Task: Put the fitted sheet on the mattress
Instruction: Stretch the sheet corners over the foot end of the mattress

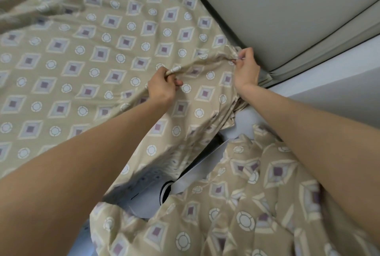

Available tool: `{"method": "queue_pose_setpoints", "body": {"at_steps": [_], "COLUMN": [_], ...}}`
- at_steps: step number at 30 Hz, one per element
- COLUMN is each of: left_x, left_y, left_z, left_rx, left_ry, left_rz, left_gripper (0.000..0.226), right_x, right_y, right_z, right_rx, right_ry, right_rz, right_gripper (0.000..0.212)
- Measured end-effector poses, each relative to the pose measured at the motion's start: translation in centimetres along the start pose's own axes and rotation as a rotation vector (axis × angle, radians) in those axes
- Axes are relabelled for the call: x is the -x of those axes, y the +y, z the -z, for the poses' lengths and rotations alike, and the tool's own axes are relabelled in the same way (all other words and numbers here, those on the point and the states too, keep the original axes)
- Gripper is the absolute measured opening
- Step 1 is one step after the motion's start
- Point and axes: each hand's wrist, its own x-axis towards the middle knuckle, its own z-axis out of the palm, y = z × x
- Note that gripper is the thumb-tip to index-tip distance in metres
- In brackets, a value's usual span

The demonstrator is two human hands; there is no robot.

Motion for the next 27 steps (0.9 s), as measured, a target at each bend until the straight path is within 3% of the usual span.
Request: {"method": "queue_pose_setpoints", "body": {"at_steps": [9,16,27], "left_x": [0.7,0.4,-2.1], "left_y": [1.1,1.7,2.8], "left_z": [1.3,2.5,3.1], "left_rx": [0.020,0.033,0.036], "left_ry": [-0.135,-0.171,-0.115], "left_rz": [0.003,0.003,0.016], "left_gripper": [0.031,0.031,0.029], "right_x": [0.5,1.4,-0.2], "right_y": [-1.3,-1.7,-3.8], "right_z": [-0.2,0.2,0.2], "right_rx": [0.025,-0.055,-0.047], "right_ry": [-0.061,0.050,0.017], "right_rz": [-0.058,-0.111,0.048], "right_gripper": [0.015,0.019,0.013]}}
